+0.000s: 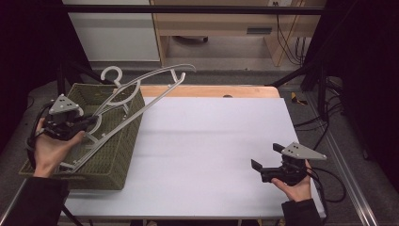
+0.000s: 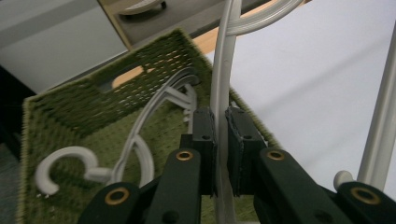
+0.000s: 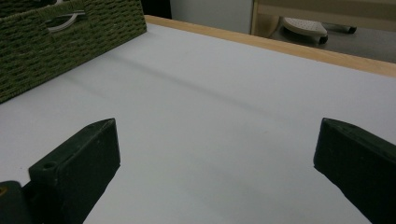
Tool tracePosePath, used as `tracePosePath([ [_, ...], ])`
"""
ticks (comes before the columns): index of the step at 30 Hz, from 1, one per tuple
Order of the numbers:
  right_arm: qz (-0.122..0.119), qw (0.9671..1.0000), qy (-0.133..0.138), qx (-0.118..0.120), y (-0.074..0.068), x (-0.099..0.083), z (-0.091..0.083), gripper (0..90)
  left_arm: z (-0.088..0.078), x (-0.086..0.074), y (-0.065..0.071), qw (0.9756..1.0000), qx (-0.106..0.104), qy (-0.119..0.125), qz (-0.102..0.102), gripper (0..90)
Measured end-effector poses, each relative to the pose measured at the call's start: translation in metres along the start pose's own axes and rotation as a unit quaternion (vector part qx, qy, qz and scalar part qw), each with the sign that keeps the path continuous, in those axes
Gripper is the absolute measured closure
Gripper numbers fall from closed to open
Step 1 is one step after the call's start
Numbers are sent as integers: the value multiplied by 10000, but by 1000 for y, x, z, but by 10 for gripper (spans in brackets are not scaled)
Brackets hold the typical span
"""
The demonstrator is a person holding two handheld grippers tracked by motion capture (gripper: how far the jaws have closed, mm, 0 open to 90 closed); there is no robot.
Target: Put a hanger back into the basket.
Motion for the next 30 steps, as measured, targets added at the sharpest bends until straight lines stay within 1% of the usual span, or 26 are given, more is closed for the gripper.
tracePosePath([
  [3,10,10000,-2,-6,0,0,0,7,-2,-4,-12,9999,104,-4,-18,827],
  [8,23,10000,-18,-16,0,-1,1,7,-3,-12,-29,9997,218,-18,-114,826],
  [11,44,10000,-31,-5,-1,-1,2,7,-2,-17,-38,9995,245,-60,-197,826],
  [16,30,10000,-34,-17,0,-2,3,7,0,-29,-56,9989,378,-136,-249,826],
  [23,20,10000,-64,3,0,-3,4,7,-2,-44,-82,9972,655,-161,-312,826],
  [26,33,10000,-59,20,-1,-2,4,7,-3,-52,-91,9964,763,-211,-307,826],
  [30,33,10000,-63,8,-1,-3,4,7,-3,-62,-100,9953,859,-276,-349,826],
])
Point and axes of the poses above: each handheld gripper's, and its own axes: z roughly forward along the jaws, x roughly out of its top, y roughly to its right, the point moved 10 cm from there along z, roughly forward along the jaws, and after that the axes turned 11 degrees about -z, right-handed, at the moved point
